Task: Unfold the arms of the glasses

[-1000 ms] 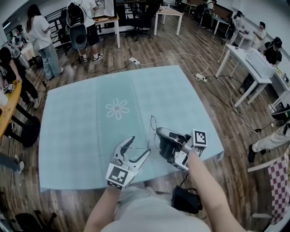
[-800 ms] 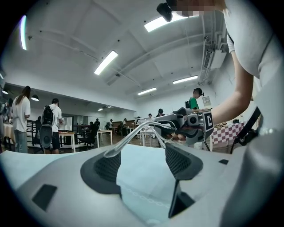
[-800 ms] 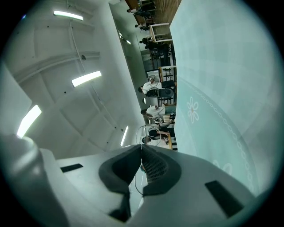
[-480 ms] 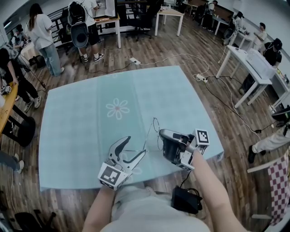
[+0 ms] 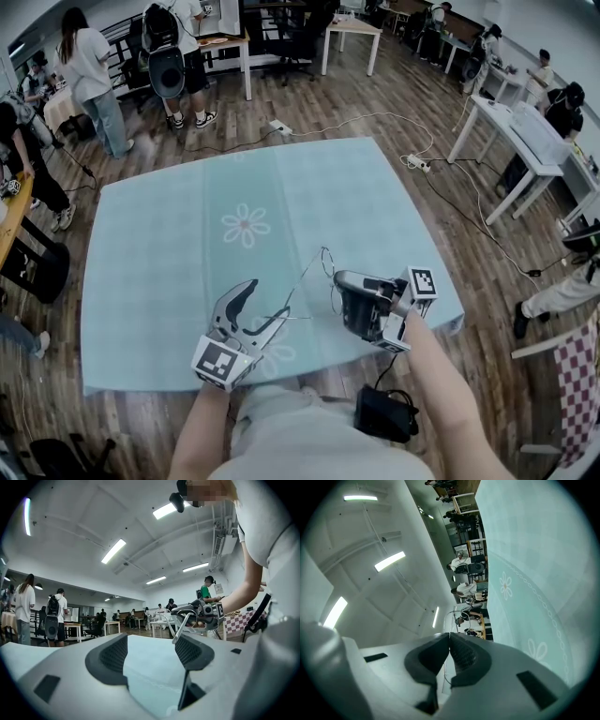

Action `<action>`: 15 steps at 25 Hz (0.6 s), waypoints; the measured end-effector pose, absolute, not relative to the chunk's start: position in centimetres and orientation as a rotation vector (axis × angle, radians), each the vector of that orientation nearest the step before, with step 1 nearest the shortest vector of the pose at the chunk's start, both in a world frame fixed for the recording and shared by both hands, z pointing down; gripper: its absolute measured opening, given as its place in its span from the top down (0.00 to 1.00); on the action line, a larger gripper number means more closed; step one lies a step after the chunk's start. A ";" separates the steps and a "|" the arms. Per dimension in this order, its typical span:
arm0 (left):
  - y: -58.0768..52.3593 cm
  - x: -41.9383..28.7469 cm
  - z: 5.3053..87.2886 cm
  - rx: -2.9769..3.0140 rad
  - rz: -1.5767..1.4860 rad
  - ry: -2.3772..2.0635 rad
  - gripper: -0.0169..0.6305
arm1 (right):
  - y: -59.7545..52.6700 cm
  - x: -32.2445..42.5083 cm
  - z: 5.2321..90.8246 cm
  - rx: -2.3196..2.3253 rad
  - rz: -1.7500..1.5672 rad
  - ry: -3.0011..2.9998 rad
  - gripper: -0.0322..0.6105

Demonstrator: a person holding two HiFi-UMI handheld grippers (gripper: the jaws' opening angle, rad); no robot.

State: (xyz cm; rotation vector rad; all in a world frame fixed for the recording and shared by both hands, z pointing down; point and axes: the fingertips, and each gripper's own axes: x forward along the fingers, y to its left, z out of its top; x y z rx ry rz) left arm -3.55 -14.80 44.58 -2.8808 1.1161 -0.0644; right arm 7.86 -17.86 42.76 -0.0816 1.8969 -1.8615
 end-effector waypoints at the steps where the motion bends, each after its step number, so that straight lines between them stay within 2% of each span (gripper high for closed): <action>1: -14.8 -3.7 44.5 -2.880 -0.059 1.110 0.50 | -17.7 7.8 42.7 -0.074 -1.863 1.895 0.93; 15: -13.6 -4.0 43.2 -2.951 -0.040 0.850 0.50 | -15.9 7.8 41.1 0.114 -1.889 1.888 0.93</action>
